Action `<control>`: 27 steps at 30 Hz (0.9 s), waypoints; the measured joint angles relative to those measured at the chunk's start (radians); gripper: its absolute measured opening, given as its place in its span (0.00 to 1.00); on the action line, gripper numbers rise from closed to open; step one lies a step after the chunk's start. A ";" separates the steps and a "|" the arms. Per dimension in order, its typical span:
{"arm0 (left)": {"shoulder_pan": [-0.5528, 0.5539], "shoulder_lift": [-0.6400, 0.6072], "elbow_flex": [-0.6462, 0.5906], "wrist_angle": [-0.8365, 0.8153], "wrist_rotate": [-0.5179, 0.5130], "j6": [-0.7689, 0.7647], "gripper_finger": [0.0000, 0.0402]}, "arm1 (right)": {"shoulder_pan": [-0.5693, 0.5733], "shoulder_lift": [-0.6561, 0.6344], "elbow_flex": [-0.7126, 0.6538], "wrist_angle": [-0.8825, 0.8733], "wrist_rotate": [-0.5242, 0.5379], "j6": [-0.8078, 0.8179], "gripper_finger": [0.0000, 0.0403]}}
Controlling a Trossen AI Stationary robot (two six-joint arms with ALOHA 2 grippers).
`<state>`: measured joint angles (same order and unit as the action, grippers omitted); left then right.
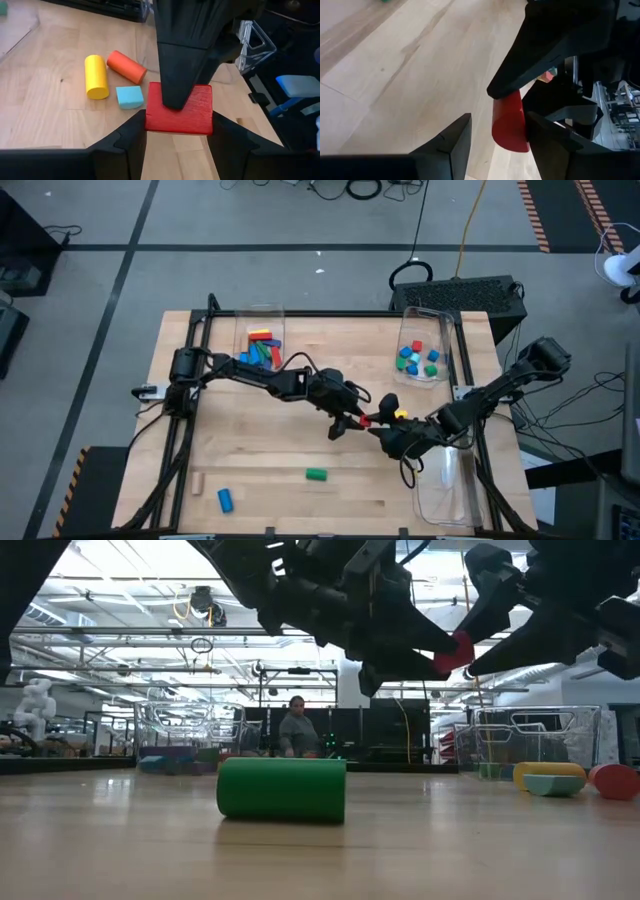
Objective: Sort blocks by size
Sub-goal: Put the red half-circle block into the top right transparent bin
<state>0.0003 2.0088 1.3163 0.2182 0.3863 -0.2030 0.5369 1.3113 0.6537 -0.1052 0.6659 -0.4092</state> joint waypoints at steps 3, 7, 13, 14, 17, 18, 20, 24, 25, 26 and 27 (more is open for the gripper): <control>-0.001 0.000 0.000 0.001 0.005 -0.001 0.44 | 0.000 0.006 0.000 0.025 0.000 -0.002 0.39; -0.001 0.000 0.000 0.001 0.006 -0.001 0.44 | -0.001 0.007 0.000 0.036 0.003 -0.019 0.27; -0.001 0.000 0.000 0.001 0.006 -0.009 0.47 | -0.014 0.007 0.001 0.040 0.000 0.005 0.17; -0.001 0.000 0.000 0.005 0.005 -0.003 0.49 | -0.014 0.007 0.001 0.041 0.003 0.026 0.17; -0.002 -0.002 0.000 0.021 -0.003 0.005 0.57 | -0.014 0.002 0.002 0.022 0.009 0.079 0.17; -0.002 -0.002 0.000 0.021 -0.014 0.006 0.60 | -0.016 -0.006 0.006 -0.002 0.010 0.107 0.17; -0.003 -0.002 0.000 0.002 -0.070 0.007 0.66 | -0.021 -0.029 0.021 -0.067 0.030 0.185 0.17; 0.007 -0.002 0.000 -0.039 -0.167 0.031 0.72 | -0.028 -0.099 0.062 -0.289 0.128 0.381 0.17; 0.009 -0.002 0.000 -0.045 -0.179 0.033 0.73 | -0.034 -0.124 0.073 -0.357 0.145 0.439 0.17; 0.012 -0.001 0.000 -0.044 -0.188 0.033 0.73 | -0.045 -0.151 0.082 -0.426 0.156 0.499 0.17; 0.014 -0.001 0.000 -0.043 -0.205 0.032 0.73 | -0.061 -0.179 0.091 -0.497 0.164 0.559 0.17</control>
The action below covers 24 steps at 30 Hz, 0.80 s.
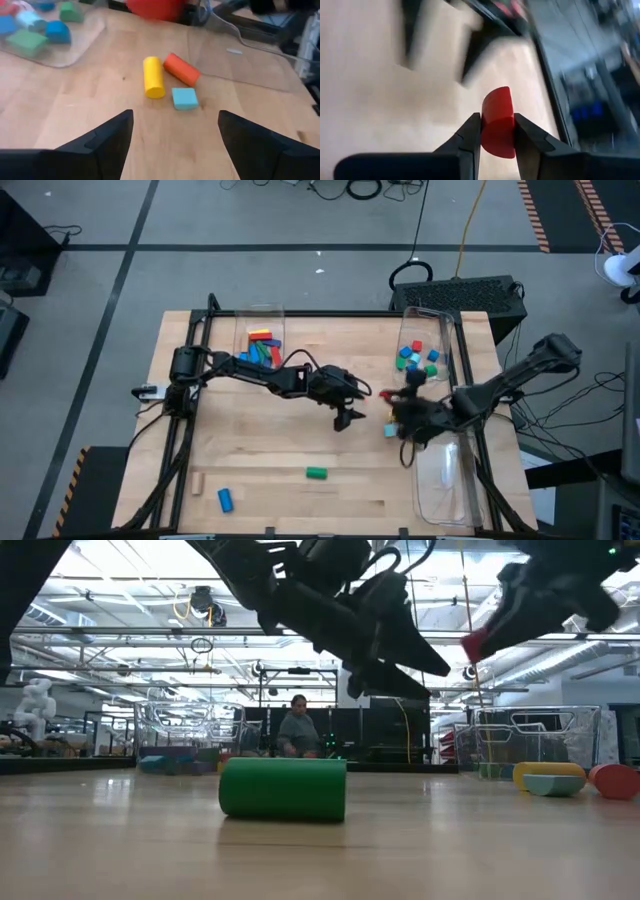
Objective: Sort blocks by size
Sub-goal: Put the red half-circle block into the top right transparent bin
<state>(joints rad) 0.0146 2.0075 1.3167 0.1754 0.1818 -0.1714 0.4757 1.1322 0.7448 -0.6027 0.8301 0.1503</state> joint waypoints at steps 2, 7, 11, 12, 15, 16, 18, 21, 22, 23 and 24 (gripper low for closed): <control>-0.001 0.000 0.000 0.003 -0.022 0.003 0.73 | -0.045 -0.058 0.010 -0.141 0.005 0.130 0.17; -0.016 0.000 0.000 0.012 -0.032 0.074 0.73 | -0.220 -0.204 0.014 -0.424 0.005 0.418 0.17; -0.045 0.000 0.000 0.045 -0.034 0.199 0.73 | -0.385 -0.296 0.014 -0.423 -0.059 0.471 0.17; -0.053 0.000 0.000 0.050 -0.034 0.238 0.73 | -0.430 -0.307 0.014 -0.423 -0.089 0.477 0.17; -0.076 0.006 0.000 0.077 -0.042 0.313 0.73 | -0.559 -0.316 0.014 -0.434 -0.170 0.492 0.18; -0.081 0.012 0.000 0.097 -0.051 0.323 0.73 | -0.601 -0.313 0.014 -0.434 -0.195 0.491 0.18; -0.087 0.027 0.000 0.126 -0.070 0.336 0.73 | -0.677 -0.292 0.014 -0.433 -0.245 0.460 0.18; -0.088 0.059 0.000 0.168 -0.072 0.336 0.73 | -0.784 -0.246 0.014 -0.421 -0.317 0.400 0.17; -0.088 0.067 0.000 0.172 -0.072 0.336 0.73 | -0.816 -0.229 0.014 -0.413 -0.339 0.383 0.17; -0.088 0.077 0.000 0.182 -0.072 0.336 0.73 | -0.846 -0.209 0.014 -0.406 -0.367 0.364 0.17; -0.088 0.086 0.000 0.199 -0.072 0.336 0.73 | -0.871 -0.190 0.014 -0.398 -0.394 0.344 0.17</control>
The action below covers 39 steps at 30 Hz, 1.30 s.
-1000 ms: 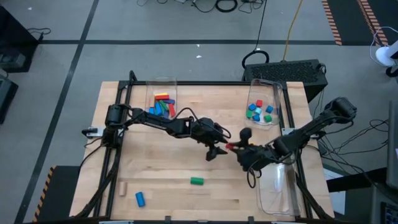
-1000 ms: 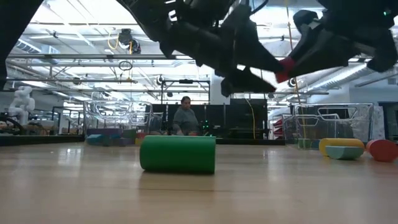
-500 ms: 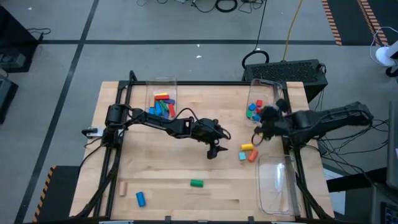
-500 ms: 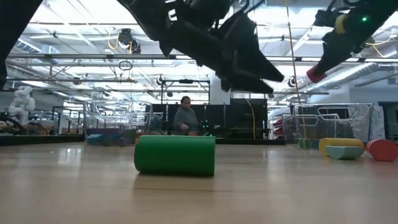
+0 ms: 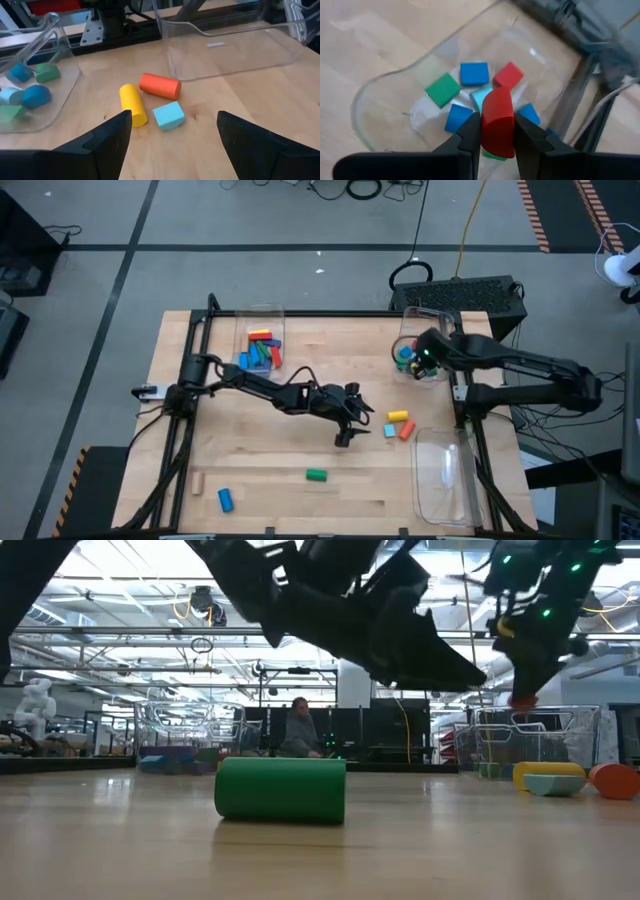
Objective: Sort blocks by size
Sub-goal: Put the red half-circle block into the top right transparent bin, then put the light blue half-circle block into the top right transparent bin
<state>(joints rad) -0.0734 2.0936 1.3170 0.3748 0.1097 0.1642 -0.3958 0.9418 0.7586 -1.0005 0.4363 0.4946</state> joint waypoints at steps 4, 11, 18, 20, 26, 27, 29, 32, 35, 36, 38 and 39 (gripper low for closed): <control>0.000 0.033 0.000 0.042 0.000 0.001 0.73 | -0.083 0.073 0.000 0.039 -0.087 -0.066 0.18; 0.000 0.089 0.000 0.093 0.000 0.001 0.73 | -0.183 0.203 0.000 0.093 -0.146 -0.137 0.18; 0.000 0.117 0.000 0.105 0.000 0.001 0.73 | -0.230 0.325 0.000 0.171 -0.266 -0.173 0.18; 0.000 0.118 0.000 0.112 0.000 0.000 0.73 | -0.232 0.345 0.000 0.179 -0.267 -0.193 0.20; -0.010 0.120 0.000 0.119 -0.040 -0.007 0.73 | -0.232 0.351 -0.001 0.154 -0.260 -0.223 0.33; -0.012 0.120 0.000 0.121 -0.061 -0.006 0.73 | -0.232 0.344 -0.002 0.149 -0.257 -0.221 0.35; -0.014 0.120 0.000 0.140 -0.080 0.000 0.73 | -0.232 0.319 -0.002 0.150 -0.255 -0.211 0.40; -0.015 0.120 0.000 0.167 -0.082 -0.002 0.73 | -0.223 0.256 -0.002 0.150 -0.254 -0.183 0.46; -0.014 0.120 0.000 0.188 -0.083 -0.046 0.73 | -0.200 0.171 -0.002 0.150 -0.254 -0.158 0.48; -0.015 0.120 0.000 0.200 -0.087 -0.059 0.73 | -0.190 0.139 -0.002 0.149 -0.255 -0.147 0.48; -0.017 0.131 0.004 0.229 -0.103 -0.081 0.73 | -0.165 0.084 -0.002 0.133 -0.256 -0.118 0.48; -0.021 0.142 0.008 0.239 -0.114 -0.088 0.73 | -0.150 0.058 -0.002 0.118 -0.258 -0.103 0.48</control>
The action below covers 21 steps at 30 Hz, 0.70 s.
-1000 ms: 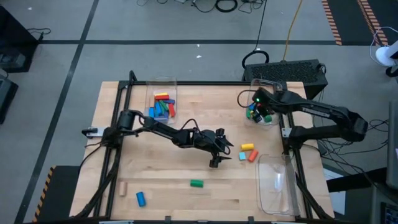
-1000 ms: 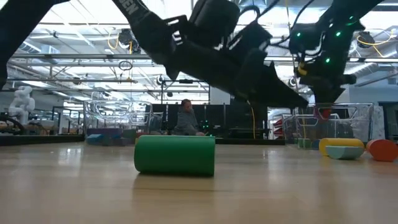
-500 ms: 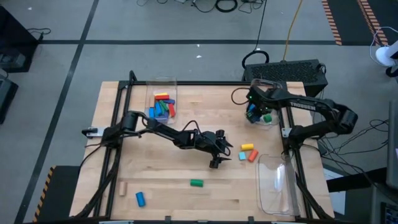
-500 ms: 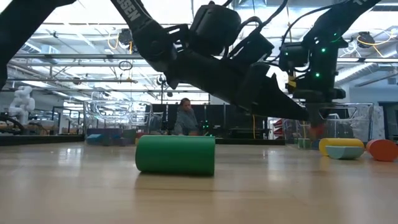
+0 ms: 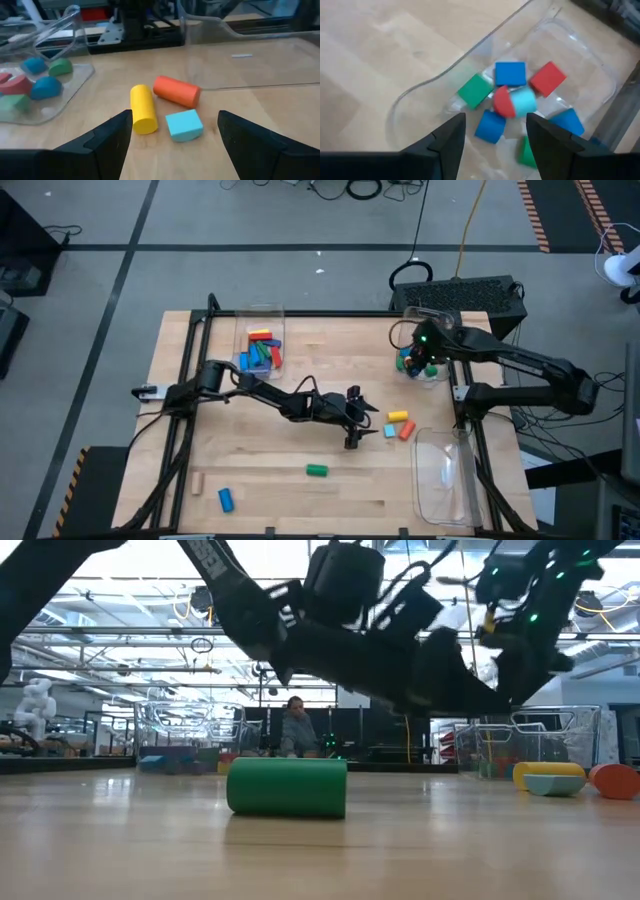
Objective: Sort blocks by size
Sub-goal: Put the light blue half-circle block into the top right transparent bin
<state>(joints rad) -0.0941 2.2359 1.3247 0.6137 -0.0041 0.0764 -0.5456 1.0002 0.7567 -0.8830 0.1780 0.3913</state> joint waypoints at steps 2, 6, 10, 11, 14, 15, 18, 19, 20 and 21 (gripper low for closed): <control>-0.007 0.033 0.020 0.018 -0.014 -0.011 0.73 | 0.036 -0.044 0.000 -0.032 -0.002 0.034 0.48; -0.024 0.103 0.084 0.032 -0.059 -0.011 0.73 | 0.111 -0.111 0.000 -0.086 -0.002 0.104 0.47; -0.035 0.161 0.152 0.031 -0.094 -0.012 0.73 | 0.186 -0.149 0.000 -0.112 -0.001 0.165 0.47; -0.039 0.172 0.168 0.032 -0.102 -0.017 0.73 | 0.204 -0.154 0.000 -0.114 0.000 0.176 0.47; -0.046 0.210 0.209 0.029 -0.123 -0.019 0.73 | 0.249 -0.161 0.000 -0.115 0.004 0.207 0.47; -0.050 0.224 0.222 0.024 -0.131 -0.019 0.73 | 0.262 -0.161 0.000 -0.115 0.005 0.215 0.47; -0.058 0.251 0.254 -0.008 -0.142 -0.019 0.73 | 0.296 -0.161 0.000 -0.116 0.008 0.234 0.47; -0.061 0.255 0.258 -0.018 -0.148 -0.020 0.73 | 0.306 -0.161 0.000 -0.116 0.013 0.241 0.47; -0.064 0.259 0.262 -0.027 -0.158 -0.025 0.73 | 0.316 -0.161 0.000 -0.116 0.017 0.247 0.47; -0.067 0.260 0.265 -0.031 -0.174 -0.038 0.73 | 0.325 -0.161 0.000 -0.116 0.028 0.252 0.47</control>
<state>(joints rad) -0.1609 2.4955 1.5894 0.5829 -0.1782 0.0385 -0.2207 0.8394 0.7570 -0.9991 0.2057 0.6435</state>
